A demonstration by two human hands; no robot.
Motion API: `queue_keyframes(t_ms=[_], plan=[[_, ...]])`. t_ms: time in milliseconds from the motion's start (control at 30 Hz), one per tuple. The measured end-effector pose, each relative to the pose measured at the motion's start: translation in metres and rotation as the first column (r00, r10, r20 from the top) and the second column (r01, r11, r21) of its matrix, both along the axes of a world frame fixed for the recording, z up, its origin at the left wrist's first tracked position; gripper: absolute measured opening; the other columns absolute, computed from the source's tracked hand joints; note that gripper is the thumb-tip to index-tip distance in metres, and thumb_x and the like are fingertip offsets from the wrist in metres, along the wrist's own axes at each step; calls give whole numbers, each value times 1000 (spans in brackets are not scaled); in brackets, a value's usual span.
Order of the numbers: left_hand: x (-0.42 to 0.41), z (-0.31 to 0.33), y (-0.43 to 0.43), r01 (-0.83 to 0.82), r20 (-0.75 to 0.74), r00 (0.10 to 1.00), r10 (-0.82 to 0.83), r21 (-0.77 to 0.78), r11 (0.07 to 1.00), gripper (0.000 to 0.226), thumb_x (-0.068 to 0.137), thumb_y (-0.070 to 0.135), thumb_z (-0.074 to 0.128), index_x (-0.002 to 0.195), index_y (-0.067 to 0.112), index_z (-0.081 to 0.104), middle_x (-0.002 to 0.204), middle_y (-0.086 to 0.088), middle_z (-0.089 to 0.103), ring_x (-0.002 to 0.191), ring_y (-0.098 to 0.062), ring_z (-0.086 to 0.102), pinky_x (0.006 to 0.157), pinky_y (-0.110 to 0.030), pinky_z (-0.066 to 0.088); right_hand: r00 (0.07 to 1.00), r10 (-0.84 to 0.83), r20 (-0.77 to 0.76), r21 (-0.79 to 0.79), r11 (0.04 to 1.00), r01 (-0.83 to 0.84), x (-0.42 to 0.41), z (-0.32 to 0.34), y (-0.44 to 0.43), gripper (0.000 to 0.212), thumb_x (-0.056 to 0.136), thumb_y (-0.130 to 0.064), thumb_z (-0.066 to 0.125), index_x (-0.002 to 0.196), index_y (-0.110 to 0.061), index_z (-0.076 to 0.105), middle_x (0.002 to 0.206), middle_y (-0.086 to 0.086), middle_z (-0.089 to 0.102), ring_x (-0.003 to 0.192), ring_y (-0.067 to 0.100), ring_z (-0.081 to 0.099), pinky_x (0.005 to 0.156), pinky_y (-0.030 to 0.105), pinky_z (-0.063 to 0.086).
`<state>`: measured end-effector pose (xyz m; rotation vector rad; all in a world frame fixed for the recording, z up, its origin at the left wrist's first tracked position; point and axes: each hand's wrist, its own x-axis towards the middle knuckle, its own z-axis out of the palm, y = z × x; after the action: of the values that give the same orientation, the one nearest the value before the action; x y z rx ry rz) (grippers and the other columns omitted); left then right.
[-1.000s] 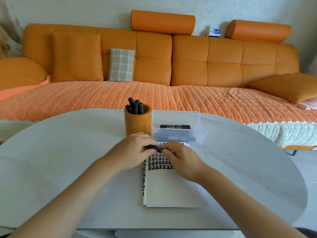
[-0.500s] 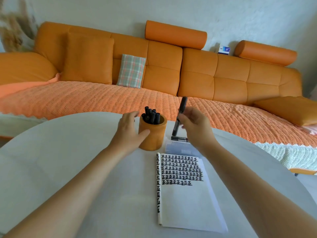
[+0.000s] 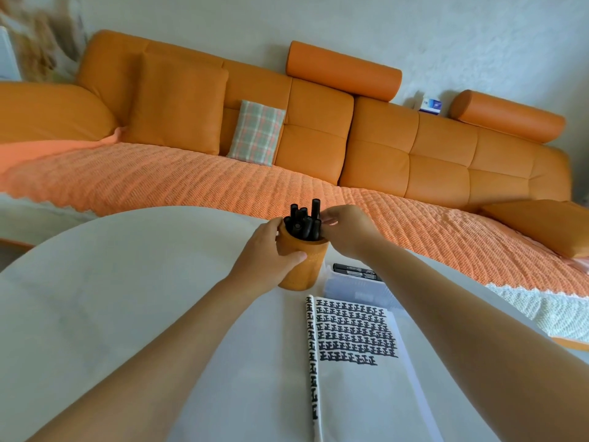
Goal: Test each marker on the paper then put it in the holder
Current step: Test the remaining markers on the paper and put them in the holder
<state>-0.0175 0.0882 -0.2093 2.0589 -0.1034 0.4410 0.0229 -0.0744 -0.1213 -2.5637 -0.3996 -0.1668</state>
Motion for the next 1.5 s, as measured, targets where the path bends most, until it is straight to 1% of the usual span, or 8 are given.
queue_keyframes(t_ms=[233,400,600,833,1000,1267,1400,1500], plan=[[-3,0,-7,-65,39,997,63,64,996,68,80,51,67,138,31,37,135,7,45,123,-15,46,93,-32,43,993,4,-116,-66,998,-12,6,1,2,27,96,-13,52,114,-14,72,103,8,69,73,15,55,68,32,54],[-2,-1,-6,-45,70,997,38,105,993,58,84,50,65,134,32,43,129,5,50,119,-15,48,92,-30,42,1000,3,26,56,998,-5,12,-6,-24,22,95,-12,50,95,-21,70,100,-1,66,60,11,49,53,22,39],[0,-1,-4,-70,77,995,61,115,991,61,81,52,68,133,31,44,128,4,51,117,-17,51,93,-35,46,995,-27,-101,-502,864,-28,29,-37,-61,38,92,-4,48,103,-30,74,120,-2,67,100,19,63,80,30,56],[0,-1,-3,-70,68,996,61,135,988,64,79,57,67,133,33,44,130,6,51,118,-17,52,93,-37,48,981,57,-186,-619,769,-161,41,-48,-57,27,91,-10,60,110,-23,75,117,-1,71,108,20,63,99,34,50],[-5,1,-5,-103,91,992,87,187,977,77,81,58,65,143,24,34,140,2,42,128,-18,43,96,-31,39,981,86,-176,-623,762,-178,41,-46,-56,23,92,-23,63,113,-22,72,115,-2,69,104,18,61,92,32,50],[-26,22,-16,-160,523,852,31,203,966,30,87,21,65,115,11,57,109,-1,52,100,-13,49,83,-12,38,978,120,169,-351,935,-54,-2,-21,-73,15,87,-27,61,101,-27,59,83,-7,67,66,13,61,56,38,57],[-40,17,-33,-17,484,862,-149,323,946,22,89,20,60,110,12,59,104,3,52,96,-8,48,80,-21,45,896,183,405,-134,981,-139,-36,-23,-93,13,80,-12,64,89,-16,56,65,-15,54,47,3,43,44,26,36],[-48,5,-39,45,443,867,-228,386,921,26,90,27,55,112,13,58,108,3,53,101,-9,50,78,-27,50,882,86,464,81,987,-139,-61,-28,-105,15,79,-5,64,87,-16,57,65,-16,53,51,12,49,48,28,43]])
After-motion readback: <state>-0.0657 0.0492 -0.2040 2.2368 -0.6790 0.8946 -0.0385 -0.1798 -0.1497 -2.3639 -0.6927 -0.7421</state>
